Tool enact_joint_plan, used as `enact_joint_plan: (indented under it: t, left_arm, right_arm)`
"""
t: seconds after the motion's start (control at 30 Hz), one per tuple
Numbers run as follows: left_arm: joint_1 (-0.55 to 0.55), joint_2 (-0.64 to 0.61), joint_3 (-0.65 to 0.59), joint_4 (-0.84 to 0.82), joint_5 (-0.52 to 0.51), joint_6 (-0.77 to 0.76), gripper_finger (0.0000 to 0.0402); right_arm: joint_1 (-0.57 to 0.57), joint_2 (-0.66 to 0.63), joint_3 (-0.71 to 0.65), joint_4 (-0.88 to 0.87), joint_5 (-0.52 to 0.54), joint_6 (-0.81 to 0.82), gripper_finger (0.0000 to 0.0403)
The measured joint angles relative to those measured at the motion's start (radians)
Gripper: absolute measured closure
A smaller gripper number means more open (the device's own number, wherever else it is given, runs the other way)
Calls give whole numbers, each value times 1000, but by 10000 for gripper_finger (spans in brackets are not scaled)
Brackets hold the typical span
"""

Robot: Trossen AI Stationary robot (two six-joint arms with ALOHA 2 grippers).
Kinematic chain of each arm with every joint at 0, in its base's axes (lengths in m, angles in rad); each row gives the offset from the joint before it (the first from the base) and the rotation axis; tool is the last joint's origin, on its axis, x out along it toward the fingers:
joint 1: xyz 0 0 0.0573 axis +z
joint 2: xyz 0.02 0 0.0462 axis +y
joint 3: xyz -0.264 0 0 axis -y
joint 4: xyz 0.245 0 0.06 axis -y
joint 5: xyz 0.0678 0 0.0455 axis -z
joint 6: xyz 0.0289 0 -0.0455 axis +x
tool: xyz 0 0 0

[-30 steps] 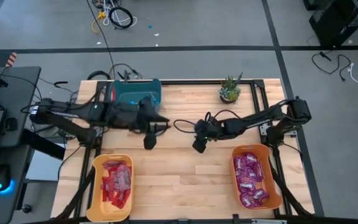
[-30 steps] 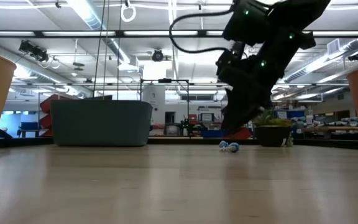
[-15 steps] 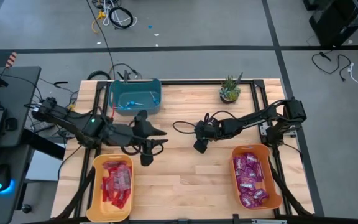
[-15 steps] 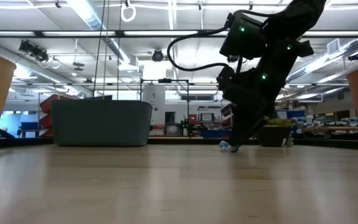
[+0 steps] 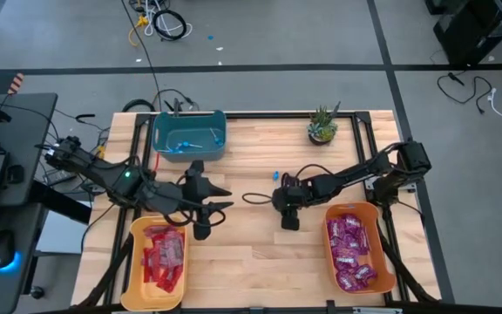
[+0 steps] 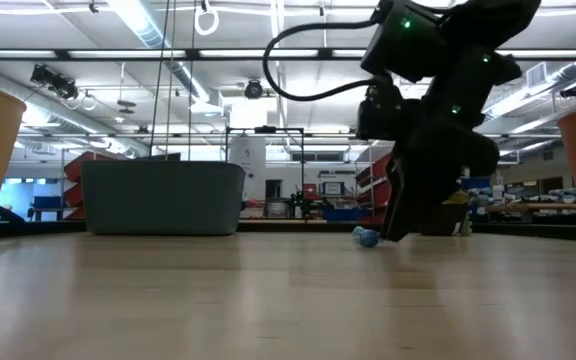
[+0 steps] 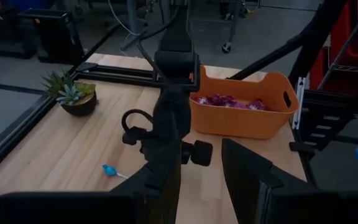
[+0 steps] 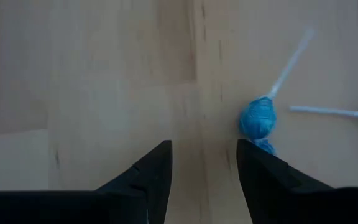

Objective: Sort candy
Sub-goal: Put the blue candy into the blue bin

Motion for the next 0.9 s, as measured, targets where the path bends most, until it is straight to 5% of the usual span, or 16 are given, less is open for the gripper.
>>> enact_joint_plan:
  t: [0.27,0.63,0.9]
  left_arm:
    - [-17,0,0,1,-4,0,282]
    - [-16,1,-83,36,-14,-12,282]
    - [-16,1,-100,55,-18,-31,282]
  right_arm:
    - [27,0,0,-6,232,6,251]
    - [39,0,0,47,229,-190,245]
    - [24,0,0,17,217,79,242]
